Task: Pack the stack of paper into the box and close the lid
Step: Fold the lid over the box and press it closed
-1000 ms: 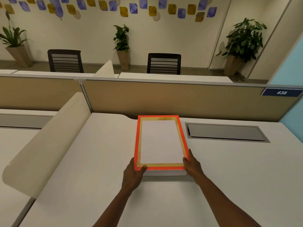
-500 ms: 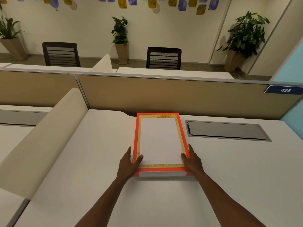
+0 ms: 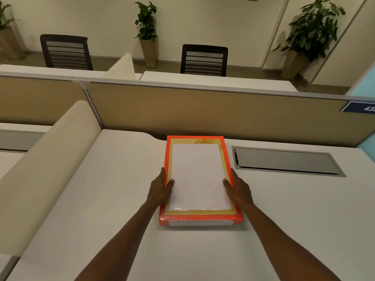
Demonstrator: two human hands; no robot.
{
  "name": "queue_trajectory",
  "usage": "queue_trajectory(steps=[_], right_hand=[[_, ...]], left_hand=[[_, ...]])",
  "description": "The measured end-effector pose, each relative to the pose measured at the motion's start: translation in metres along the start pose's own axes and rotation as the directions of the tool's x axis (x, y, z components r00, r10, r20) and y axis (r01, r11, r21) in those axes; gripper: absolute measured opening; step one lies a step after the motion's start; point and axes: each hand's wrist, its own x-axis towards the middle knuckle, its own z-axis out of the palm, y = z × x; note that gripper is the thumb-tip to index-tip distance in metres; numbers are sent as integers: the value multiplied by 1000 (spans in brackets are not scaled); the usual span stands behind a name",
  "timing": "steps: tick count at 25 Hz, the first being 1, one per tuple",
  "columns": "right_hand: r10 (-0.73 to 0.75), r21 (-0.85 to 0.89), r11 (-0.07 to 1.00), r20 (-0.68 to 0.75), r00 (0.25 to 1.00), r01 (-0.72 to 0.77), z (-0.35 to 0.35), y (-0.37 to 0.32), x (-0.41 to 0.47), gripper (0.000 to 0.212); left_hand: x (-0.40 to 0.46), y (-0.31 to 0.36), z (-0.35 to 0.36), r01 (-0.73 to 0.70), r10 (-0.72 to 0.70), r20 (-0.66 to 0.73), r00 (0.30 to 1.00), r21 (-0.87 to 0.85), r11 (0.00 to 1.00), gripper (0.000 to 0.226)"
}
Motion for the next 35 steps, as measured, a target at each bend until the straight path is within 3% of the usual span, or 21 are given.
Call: queue_trajectory(steps=[5,14,17,21,25,30,35], right_hand=[[-22,-95,995,-113,993,11,25,7,2,66],[-13,-147,989,-113,994,-4,31,12,-2,65],[-15,-136,991,-121,993,-2,30,8,-1,68],[-112,-262,961,-75,991,89,27,-2,5,69],[-122,-305,948,-88,989,90,22,-5,20,69],[-131,-388,911,39,991,136,7,-16,77,77],[-145,-390,908,50,988,153,16,-7,87,75]], left_hand=[[10,-12,6,-29,29,-4,1000,35,999,73],[8,-23,16,-85,84,-43,996,-22,996,70],[6,-22,22,-147,153,-62,986,93,985,79],[8,-24,23,-229,241,-9,971,276,934,78],[12,-22,21,-219,238,-18,971,337,916,82],[22,-20,27,-228,254,-19,967,379,897,95],[24,-22,30,-210,235,-24,972,372,904,99]])
